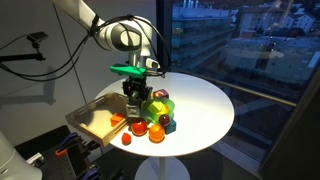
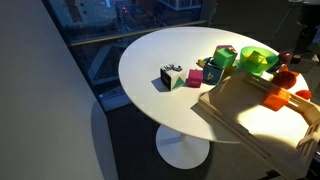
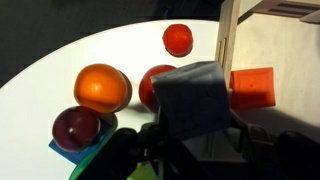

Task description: Remove the grey block from the tray

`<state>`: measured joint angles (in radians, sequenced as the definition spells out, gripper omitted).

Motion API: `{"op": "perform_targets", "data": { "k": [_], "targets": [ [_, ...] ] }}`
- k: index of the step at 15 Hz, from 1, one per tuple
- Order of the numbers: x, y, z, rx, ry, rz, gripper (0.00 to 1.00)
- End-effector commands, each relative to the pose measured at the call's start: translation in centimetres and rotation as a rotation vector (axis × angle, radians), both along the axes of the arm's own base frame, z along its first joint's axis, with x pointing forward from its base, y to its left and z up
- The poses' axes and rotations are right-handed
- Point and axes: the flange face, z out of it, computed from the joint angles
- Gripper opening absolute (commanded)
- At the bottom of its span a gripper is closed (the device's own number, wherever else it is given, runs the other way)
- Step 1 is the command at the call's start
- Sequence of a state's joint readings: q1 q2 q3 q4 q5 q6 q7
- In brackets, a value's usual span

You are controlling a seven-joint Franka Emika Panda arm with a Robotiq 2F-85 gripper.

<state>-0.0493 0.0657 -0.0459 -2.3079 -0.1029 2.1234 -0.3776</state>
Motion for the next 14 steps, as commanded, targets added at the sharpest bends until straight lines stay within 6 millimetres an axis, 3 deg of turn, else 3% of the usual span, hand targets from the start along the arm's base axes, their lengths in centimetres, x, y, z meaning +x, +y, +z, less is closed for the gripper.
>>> {"op": "perform_targets", "data": {
  "k": [1, 7, 14],
  "targets": [
    [0.6, -0.3, -0.7, -0.009, 0.020, -0.038, 0.32],
    [0.8, -0.5, -1.9, -0.016, 0.036, -0.060, 0.32],
    [1.5, -1.2, -2.0, -0.024, 0.022, -0.088, 0.32]
  ]
}}
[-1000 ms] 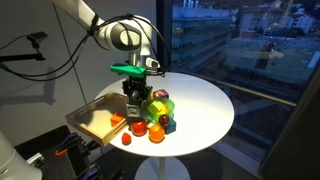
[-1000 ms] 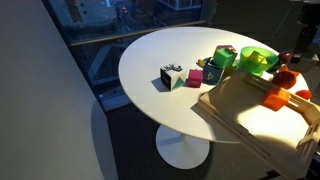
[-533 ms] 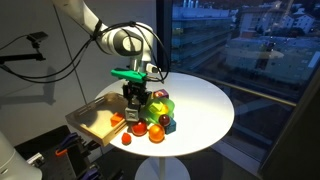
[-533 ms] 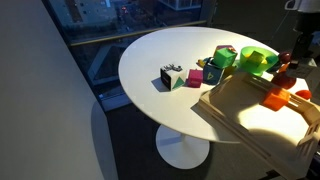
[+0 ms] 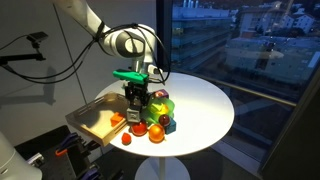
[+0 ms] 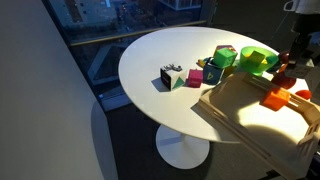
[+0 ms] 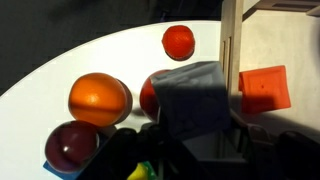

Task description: Remove the grey block from the tray

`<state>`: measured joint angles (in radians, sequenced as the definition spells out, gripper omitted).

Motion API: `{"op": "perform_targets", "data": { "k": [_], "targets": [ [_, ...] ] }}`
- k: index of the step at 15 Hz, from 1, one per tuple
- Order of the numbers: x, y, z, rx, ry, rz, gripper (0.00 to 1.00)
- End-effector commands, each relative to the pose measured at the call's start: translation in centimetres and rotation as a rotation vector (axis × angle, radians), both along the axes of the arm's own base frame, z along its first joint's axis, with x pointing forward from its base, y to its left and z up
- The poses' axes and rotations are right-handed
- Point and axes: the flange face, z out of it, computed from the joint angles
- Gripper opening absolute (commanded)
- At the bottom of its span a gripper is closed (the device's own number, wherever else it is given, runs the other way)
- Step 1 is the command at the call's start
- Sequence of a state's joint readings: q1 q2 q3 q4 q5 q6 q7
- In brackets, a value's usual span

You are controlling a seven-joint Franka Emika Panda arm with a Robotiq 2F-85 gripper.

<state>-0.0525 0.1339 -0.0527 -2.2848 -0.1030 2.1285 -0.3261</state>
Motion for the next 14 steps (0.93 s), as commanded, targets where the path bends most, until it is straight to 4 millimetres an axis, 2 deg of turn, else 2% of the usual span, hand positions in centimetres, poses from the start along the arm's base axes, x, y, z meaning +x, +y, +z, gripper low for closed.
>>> {"op": "perform_targets", "data": {
  "k": [1, 14],
  "targets": [
    [1.04, -0.72, 0.44, -0.012, -0.016, -0.033, 0.32],
    [1.72, -1.37, -0.30, -0.022, -0.027, -0.047, 0.32]
  ]
}}
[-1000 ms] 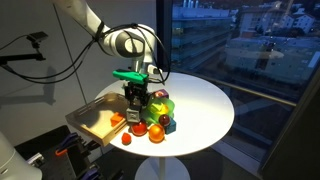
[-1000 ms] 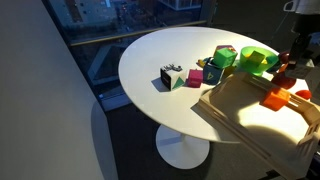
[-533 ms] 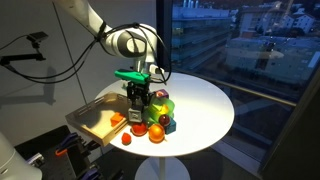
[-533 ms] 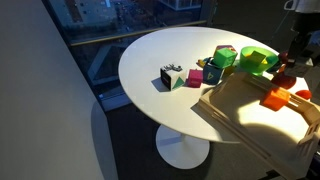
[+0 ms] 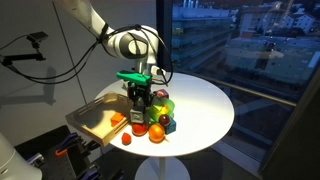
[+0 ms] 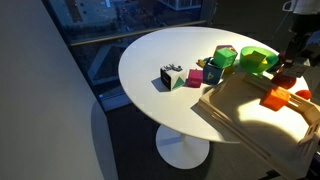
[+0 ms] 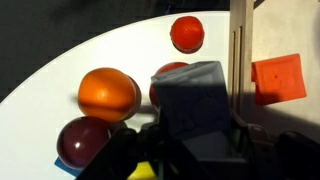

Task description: Remove the grey block from the tray

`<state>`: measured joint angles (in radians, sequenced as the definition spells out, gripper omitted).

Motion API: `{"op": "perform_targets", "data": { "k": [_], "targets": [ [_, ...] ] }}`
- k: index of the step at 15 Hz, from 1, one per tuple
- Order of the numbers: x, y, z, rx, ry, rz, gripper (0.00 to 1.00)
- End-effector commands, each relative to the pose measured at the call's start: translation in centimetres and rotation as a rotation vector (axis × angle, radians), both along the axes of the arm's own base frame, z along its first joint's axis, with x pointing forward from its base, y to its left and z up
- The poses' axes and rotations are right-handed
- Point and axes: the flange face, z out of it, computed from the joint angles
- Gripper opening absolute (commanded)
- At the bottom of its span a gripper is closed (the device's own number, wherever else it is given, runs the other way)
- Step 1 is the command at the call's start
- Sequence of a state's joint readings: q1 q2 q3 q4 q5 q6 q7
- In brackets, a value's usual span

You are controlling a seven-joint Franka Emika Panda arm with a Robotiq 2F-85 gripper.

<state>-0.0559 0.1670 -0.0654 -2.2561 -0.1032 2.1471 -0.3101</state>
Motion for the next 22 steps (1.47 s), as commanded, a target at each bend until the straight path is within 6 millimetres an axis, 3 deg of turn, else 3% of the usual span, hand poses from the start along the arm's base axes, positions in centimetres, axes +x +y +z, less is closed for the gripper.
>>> {"op": "perform_targets", "data": {
  "k": [1, 5, 8, 9, 12, 22],
  "targets": [
    [0.8, -0.5, 0.1, -0.013, -0.010, -0.017, 0.32],
    [0.8, -0.5, -0.2, -0.011, -0.002, -0.017, 0.32],
    [0.8, -0.6, -0.2, -0.009, -0.002, -0.016, 0.80],
    [0.8, -0.6, -0.2, -0.008, -0.001, -0.017, 0.81],
    [0.7, -0.6, 0.0, -0.005, -0.002, -0.016, 1.00],
    [0.2, -0.6, 2.7, 0.025, -0.030, -0.021, 1.00]
  ]
}}
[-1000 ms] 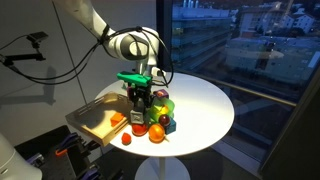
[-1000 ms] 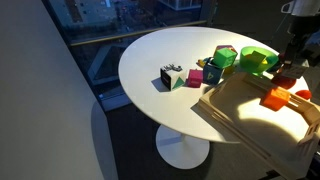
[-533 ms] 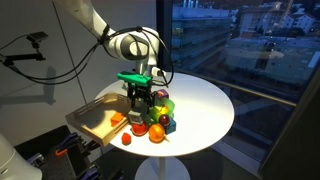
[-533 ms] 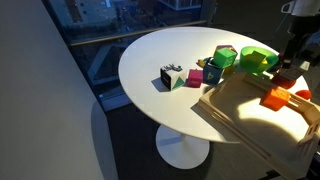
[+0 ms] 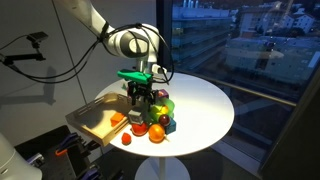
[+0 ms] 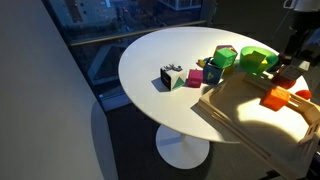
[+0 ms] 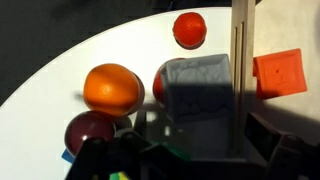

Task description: Remove the grey block from the tray

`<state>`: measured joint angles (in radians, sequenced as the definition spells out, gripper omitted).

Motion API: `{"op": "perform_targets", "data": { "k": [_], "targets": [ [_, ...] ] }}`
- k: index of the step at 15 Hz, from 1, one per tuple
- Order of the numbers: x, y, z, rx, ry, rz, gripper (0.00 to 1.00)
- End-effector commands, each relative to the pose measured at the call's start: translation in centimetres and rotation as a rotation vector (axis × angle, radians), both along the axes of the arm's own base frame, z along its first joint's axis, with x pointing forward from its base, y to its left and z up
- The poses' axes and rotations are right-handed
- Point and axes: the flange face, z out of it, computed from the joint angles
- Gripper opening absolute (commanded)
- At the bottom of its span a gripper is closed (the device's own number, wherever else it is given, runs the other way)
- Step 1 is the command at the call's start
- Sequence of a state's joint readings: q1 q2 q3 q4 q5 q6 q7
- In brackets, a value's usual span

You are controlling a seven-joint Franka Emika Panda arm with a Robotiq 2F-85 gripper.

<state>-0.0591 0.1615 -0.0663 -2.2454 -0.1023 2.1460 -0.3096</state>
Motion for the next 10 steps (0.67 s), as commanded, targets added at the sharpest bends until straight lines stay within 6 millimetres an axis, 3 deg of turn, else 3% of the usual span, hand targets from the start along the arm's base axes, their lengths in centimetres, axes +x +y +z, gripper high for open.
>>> {"op": "perform_targets", "data": {
  "k": [1, 10],
  "targets": [
    [-0.2, -0.4, 2.4, 0.035, -0.015, -0.014, 1.00],
    [-2.5, 0.6, 6.1, 0.104, 0.045, -0.018, 1.00]
  ]
}}
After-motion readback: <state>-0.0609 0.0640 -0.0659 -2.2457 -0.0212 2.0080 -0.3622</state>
